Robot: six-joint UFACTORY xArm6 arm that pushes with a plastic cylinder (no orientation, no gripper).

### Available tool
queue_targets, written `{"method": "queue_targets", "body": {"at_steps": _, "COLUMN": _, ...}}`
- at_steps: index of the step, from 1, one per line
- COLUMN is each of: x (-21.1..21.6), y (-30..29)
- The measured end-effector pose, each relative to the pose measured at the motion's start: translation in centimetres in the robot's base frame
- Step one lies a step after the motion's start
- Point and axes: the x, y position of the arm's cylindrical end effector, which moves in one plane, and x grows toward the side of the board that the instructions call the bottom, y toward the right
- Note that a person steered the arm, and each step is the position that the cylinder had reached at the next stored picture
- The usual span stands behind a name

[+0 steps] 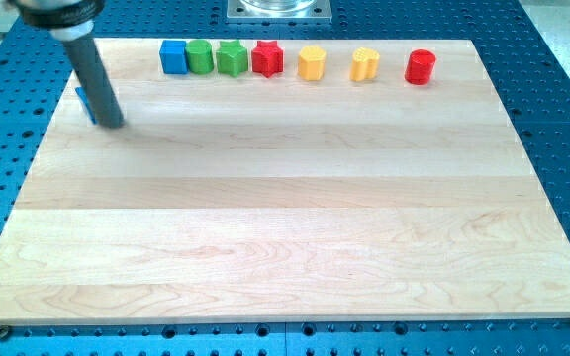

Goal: Slide the blue triangle to the left of the blue cube

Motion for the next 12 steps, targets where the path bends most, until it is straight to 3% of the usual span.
{"method": "queue_targets", "body": {"at_steps": 2, "x": 2.1, "y": -4.7}}
{"method": "queue_targets", "body": {"at_steps": 3, "x": -1.0, "y": -5.5}}
{"method": "queue_targets", "body": {"at_steps": 5, "x": -5.1, "y": -4.6}}
{"method": "queue_targets", "body": {"at_steps": 9, "x": -2.8, "y": -4.0}}
{"method": "queue_targets", "body": {"at_steps": 12, "x": -6.9, "y": -0.7}}
